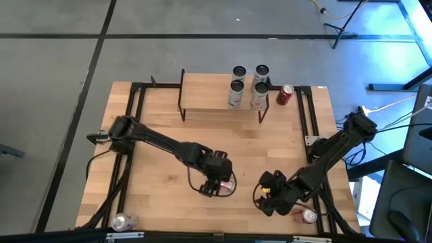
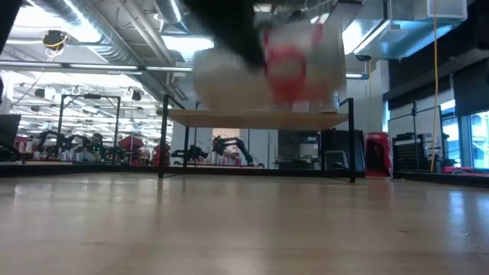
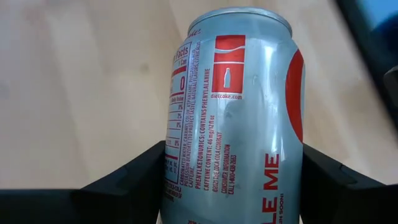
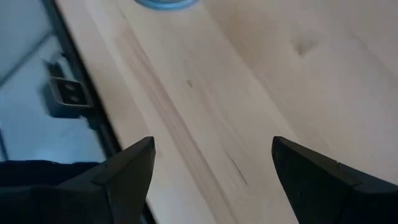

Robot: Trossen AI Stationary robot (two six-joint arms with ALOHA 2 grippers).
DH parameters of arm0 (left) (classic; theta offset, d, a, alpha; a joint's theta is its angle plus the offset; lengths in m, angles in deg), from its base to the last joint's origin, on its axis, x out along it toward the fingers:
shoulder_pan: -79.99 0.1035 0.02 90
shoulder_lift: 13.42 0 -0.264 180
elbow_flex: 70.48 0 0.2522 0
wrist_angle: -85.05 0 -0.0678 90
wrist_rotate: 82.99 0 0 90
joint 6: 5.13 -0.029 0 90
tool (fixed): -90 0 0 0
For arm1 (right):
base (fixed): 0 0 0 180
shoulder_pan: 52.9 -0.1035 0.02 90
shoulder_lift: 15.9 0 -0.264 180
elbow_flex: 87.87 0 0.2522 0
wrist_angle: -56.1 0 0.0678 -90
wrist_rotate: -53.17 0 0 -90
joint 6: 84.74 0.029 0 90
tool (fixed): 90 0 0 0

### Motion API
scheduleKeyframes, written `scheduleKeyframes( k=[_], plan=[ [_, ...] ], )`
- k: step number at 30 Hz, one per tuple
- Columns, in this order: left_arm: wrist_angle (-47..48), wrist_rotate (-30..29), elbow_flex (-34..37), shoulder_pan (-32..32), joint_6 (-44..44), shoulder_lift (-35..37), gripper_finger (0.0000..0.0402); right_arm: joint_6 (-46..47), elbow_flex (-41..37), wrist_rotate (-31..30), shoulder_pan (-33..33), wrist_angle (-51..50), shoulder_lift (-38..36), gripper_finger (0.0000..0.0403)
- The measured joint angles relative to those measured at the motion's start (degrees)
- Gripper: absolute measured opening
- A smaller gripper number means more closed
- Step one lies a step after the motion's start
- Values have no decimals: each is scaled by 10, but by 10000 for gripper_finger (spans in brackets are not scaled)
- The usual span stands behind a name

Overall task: Place canned beverage on shelf
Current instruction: Put the top red-silver soda can on the shelf

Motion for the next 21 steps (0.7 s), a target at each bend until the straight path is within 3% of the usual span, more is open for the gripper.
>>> scheduleKeyframes(
  k=[6,10,16,21],
  plan=[
    [-8,-47,7,-4,43,103,253,-42,7,-96,0,32,-84,310],
    [-45,-106,68,-9,85,165,253,-109,47,-191,0,40,-129,310],
    [-279,-114,240,-25,206,239,253,-284,102,-294,8,111,-137,310],
    [-500,-101,314,-43,264,272,253,-324,112,-263,58,169,-121,311]
  ],
)
